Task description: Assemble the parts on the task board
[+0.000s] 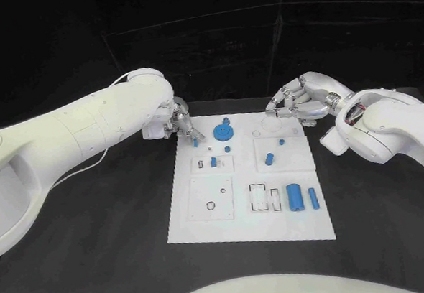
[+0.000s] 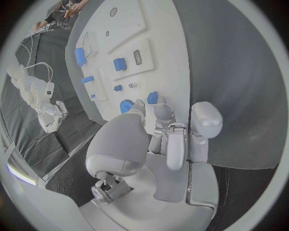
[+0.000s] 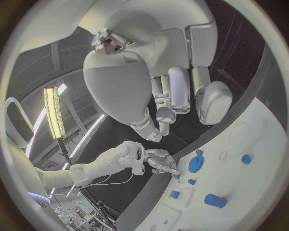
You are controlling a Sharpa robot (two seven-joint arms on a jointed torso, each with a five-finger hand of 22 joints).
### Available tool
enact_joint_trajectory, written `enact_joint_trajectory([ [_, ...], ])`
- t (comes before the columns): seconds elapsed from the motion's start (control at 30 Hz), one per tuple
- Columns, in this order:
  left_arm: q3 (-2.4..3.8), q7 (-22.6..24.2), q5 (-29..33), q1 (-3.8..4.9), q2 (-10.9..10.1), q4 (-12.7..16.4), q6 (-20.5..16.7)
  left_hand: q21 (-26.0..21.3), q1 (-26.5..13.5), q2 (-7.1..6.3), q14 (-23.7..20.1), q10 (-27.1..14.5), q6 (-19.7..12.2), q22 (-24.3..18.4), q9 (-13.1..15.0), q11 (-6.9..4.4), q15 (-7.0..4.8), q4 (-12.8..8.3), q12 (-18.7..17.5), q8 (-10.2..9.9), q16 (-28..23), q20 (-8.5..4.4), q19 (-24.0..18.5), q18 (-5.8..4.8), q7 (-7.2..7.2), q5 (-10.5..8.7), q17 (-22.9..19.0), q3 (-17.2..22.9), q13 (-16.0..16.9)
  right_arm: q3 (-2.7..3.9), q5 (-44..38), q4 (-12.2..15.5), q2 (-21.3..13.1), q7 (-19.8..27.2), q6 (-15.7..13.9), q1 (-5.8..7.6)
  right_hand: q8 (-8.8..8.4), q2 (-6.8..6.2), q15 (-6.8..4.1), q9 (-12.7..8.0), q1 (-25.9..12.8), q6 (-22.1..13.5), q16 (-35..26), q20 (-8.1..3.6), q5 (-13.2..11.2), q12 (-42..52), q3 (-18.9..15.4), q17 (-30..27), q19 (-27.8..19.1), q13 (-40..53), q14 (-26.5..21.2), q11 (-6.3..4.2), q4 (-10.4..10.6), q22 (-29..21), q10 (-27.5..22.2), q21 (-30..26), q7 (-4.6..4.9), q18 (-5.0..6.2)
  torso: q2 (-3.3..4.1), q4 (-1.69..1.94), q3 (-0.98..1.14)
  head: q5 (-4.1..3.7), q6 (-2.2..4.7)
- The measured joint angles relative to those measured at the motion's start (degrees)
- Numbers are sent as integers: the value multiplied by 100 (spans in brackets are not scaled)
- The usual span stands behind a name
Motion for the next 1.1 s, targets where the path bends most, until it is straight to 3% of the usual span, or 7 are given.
enact_joint_trajectory([
  [0.4,0,0,-3,-1,3,20,14,0,412,239,0,21,14,26,43,-21,0,-274,0,87,0,-20,20,0,-15,0,0,179,12,0,0,-6,7,0,1,0,0,0,0,0,0,0,0,0,0,0,16,0,0,0,0,0,16,0,0,0,0,0,-2,1,0,-2,-12],
  [0.6,0,12,-3,-1,6,31,-5,22,823,442,0,32,16,50,49,-75,-41,-576,0,87,0,-20,20,0,-26,0,0,449,20,0,0,-7,10,0,2,0,0,0,0,0,0,0,0,0,0,0,16,-1,0,0,0,0,16,0,0,0,0,0,-2,1,0,-3,-20],
  [0.77,2,37,4,-1,-1,49,-53,47,1158,518,8,43,-68,79,41,-98,-77,-893,-4,67,0,-41,41,1,-78,-23,0,767,19,0,0,-10,11,0,3,0,0,0,0,0,0,0,0,0,0,0,16,0,0,0,0,0,16,0,0,0,0,0,-2,1,0,-3,-24],
  [1.1,0,81,142,-1,-209,309,-240,47,1275,504,2,87,-117,106,167,-105,-83,-719,-80,178,0,-59,59,0,-30,-38,0,943,15,0,0,-15,11,1,7,0,0,0,0,0,0,0,0,0,0,0,15,-1,0,0,0,0,15,0,0,0,0,0,-2,1,1,-15,-34],
])
